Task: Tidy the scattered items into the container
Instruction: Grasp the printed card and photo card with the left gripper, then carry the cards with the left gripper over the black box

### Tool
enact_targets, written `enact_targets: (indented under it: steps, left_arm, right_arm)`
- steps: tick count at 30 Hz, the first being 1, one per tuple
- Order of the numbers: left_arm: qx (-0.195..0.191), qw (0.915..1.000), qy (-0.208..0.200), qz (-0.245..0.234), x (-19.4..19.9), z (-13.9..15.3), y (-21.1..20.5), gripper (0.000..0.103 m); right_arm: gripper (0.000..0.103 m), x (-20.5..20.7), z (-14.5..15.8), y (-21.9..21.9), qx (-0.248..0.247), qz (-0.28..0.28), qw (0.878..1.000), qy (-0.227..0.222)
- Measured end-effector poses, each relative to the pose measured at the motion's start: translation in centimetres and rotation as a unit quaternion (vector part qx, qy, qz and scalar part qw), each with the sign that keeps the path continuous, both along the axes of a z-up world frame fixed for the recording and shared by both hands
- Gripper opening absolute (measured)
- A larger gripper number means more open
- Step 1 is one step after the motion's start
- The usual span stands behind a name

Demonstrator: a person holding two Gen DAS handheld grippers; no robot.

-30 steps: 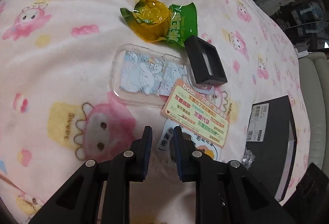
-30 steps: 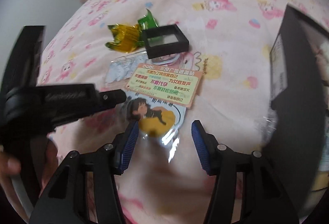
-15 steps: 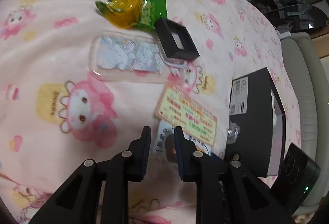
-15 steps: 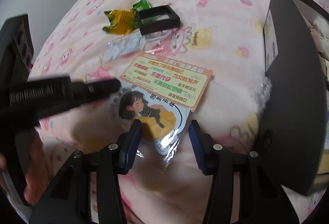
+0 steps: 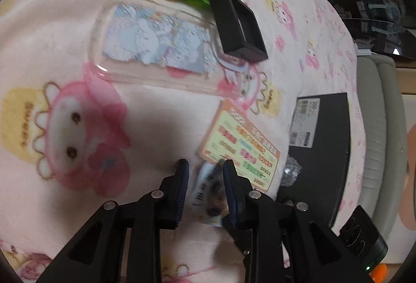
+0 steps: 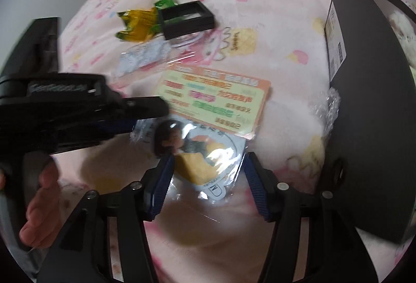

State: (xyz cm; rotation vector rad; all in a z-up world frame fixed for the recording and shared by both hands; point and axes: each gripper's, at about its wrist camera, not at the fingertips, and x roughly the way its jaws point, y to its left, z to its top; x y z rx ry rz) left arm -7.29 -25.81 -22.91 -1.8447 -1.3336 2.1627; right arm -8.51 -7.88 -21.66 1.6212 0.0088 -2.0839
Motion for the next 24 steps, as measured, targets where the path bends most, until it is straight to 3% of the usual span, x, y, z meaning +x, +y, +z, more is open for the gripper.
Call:
enact_targets:
  steps: [4, 7, 11, 20, 24]
  left_arm:
    - [0.006, 0.9993, 0.036, -0.009, 0.8, 1.9, 0.5, 0.023]
    - [-0.002, 0.9957, 0.090, -0.020, 1.3, 4.7, 1.1, 0.023]
    - [-0.021, 0.9900, 0.130, -0.051, 1.8, 8.4, 2.9, 0.023]
    - [-0.032, 0.9740, 0.208, -0.085, 3.0, 15.9, 7.4, 0.023]
    - [-0.008, 0.9677, 0.228, -0.107, 1.3, 17.4, 10.9, 0.023]
  right_arm:
    - [0.055, 0.8, 1.7, 0.6, -0.014, -0.001, 1.000, 0.010]
    - [0.053, 1.3, 3.7, 1.5, -0.025, 0.001, 0.999, 0.026]
    - [0.053, 1.7, 5.9, 3.4, -0.052, -0.010, 0.998, 0.020]
    - [0.053, 3.2, 13.1, 8.1, -0.072, -0.020, 0.991, 0.111]
    - [0.053, 2.3, 14.9, 12.2, -0.074, -0.052, 0.987, 0.132]
